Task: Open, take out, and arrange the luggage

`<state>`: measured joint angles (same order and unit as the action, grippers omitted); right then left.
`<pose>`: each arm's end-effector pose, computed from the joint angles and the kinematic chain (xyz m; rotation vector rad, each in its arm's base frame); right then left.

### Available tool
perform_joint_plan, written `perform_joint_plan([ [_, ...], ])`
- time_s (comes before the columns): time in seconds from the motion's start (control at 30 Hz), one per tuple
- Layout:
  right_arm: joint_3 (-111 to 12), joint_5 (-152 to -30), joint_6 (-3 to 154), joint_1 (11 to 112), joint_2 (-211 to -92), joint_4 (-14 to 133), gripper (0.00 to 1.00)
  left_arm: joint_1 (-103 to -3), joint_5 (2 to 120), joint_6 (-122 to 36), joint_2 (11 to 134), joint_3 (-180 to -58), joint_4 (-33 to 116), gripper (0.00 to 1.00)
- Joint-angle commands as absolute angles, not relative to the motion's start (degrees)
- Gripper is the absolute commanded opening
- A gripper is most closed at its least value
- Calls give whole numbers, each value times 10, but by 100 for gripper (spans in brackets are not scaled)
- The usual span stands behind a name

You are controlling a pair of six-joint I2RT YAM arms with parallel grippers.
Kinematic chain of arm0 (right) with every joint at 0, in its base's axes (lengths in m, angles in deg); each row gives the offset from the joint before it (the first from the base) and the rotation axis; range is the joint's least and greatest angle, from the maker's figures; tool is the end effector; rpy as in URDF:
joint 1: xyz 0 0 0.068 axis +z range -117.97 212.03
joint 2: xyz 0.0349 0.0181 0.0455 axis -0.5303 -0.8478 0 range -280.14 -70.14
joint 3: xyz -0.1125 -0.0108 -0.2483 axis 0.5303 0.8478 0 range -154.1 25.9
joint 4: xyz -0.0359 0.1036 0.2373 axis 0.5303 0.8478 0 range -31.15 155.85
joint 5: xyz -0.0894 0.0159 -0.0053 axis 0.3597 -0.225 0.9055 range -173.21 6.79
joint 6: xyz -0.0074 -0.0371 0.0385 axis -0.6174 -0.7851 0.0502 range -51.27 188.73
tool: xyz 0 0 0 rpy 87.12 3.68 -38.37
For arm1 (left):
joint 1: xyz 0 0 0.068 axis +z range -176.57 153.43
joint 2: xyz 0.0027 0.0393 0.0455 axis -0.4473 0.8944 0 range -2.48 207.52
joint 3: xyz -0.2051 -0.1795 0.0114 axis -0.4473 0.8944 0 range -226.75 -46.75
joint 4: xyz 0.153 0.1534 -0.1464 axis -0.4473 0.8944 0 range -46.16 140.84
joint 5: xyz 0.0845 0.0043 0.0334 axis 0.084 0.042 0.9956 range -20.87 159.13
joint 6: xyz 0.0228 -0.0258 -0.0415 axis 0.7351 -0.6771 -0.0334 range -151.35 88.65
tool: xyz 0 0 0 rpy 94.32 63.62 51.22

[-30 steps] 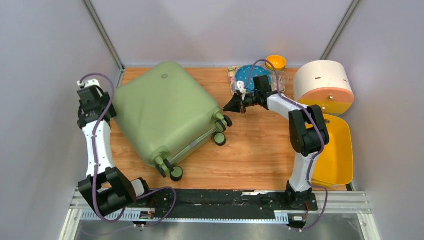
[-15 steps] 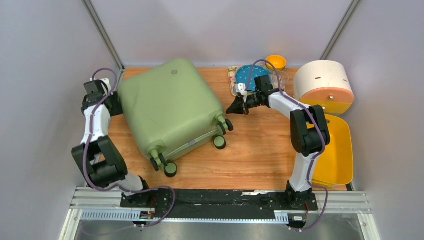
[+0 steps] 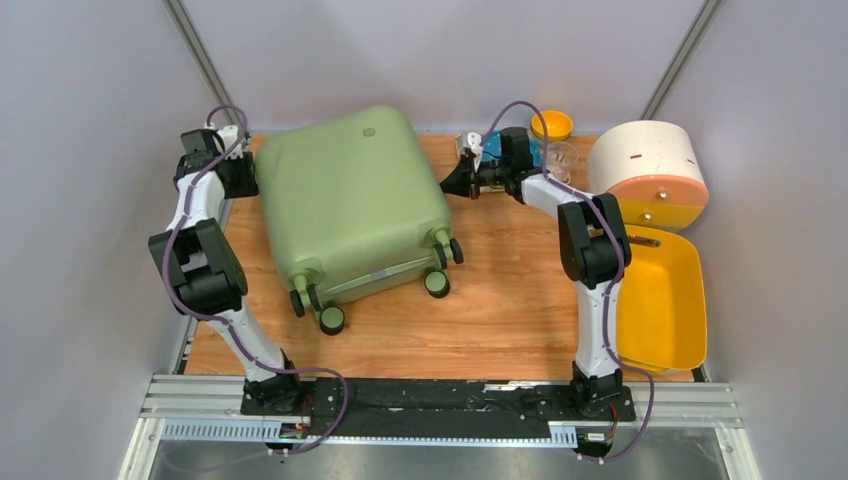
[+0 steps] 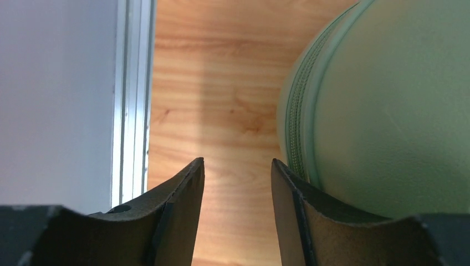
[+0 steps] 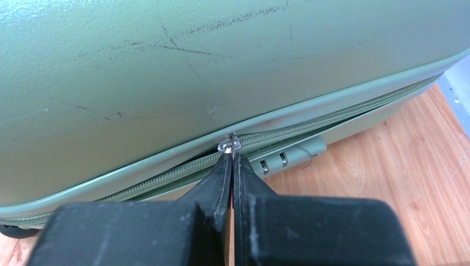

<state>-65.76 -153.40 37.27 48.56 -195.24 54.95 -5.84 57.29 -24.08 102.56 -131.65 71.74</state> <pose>0.4546 0.1698 0.2021 -1.3508 1.2923 1.0744 0.3879 0.1390 0.2595 -0.1851 2.3787 -0.0188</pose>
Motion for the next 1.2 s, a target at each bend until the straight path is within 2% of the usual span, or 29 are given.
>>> perform_joint_plan([
  [0.0,-645,-1544,470,504,-1931,364,0,-151,429,-195,1063,-1366,719,56],
  [0.13,-561,-1548,399,500,-1863,413,0,-220,400,-191,1105,-1407,702,55],
  [0.3,-487,-1513,267,495,-1789,612,0,-290,374,-177,1173,-1494,697,55],
  [0.4,-449,-1505,256,495,-1747,652,0,-297,370,-196,1185,-1535,709,62],
  [0.43,-440,-1505,256,500,-1730,654,0,-290,369,-193,1184,-1544,720,68],
  [0.53,-414,-1490,265,525,-1710,656,0,-272,406,-171,1153,-1559,778,78],
  [0.63,-399,-1473,297,548,-1699,625,0,-231,380,-133,1091,-1561,860,82],
  [0.77,-395,-1450,332,561,-1699,603,0,-183,343,-112,952,-1501,922,84],
  [0.93,-398,-1432,349,587,-1706,573,0,-175,342,-55,775,-1349,983,85],
  [1.07,-413,-1426,366,605,-1716,558,0,-175,359,-9,707,-1253,1017,85],
  [1.17,-417,-1425,367,611,-1719,559,0,-174,412,58,698,-1244,1030,85],
])
